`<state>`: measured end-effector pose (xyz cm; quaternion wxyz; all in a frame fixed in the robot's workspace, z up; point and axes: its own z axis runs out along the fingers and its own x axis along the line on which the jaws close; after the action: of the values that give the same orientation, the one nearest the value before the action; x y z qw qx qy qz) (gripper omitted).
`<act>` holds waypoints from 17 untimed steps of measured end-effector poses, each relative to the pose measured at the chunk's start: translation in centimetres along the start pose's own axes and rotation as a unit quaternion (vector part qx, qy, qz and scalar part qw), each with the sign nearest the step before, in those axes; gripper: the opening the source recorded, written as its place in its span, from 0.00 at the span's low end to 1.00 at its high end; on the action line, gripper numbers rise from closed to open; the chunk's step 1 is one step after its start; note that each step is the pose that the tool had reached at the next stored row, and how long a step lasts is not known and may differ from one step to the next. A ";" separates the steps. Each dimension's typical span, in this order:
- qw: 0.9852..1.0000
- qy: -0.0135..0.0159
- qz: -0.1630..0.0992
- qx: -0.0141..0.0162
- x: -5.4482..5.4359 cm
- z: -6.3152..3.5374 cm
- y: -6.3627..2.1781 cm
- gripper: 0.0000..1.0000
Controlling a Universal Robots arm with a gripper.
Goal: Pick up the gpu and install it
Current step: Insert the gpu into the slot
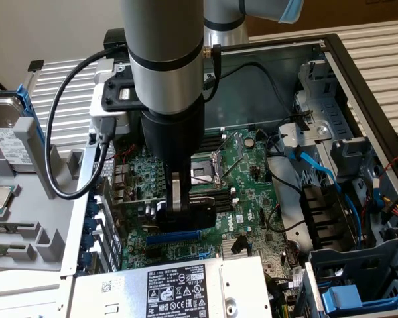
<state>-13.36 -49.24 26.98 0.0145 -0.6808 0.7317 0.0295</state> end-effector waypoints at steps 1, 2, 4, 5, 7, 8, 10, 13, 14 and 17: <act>1.000 0.000 0.001 0.000 0.0 0.00 0.00 0.26; 1.000 0.000 0.001 0.000 0.0 0.00 0.00 0.26; 1.000 0.000 0.001 0.000 0.0 0.00 0.01 0.26; 1.000 0.000 0.001 0.000 0.0 0.00 0.01 0.26; 1.000 0.000 0.001 0.000 0.0 -0.01 0.03 0.26; 1.000 0.001 0.001 0.000 0.0 0.00 0.03 0.26; 1.000 0.004 0.001 0.000 0.0 0.00 0.04 0.26; 1.000 0.008 0.001 0.001 0.0 0.01 0.03 0.26; 1.000 0.008 0.001 0.001 0.0 0.00 0.03 0.26; 1.000 0.009 0.001 0.001 -0.1 0.00 0.03 0.26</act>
<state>-13.39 -49.18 26.99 0.0085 -0.6803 0.7325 0.0231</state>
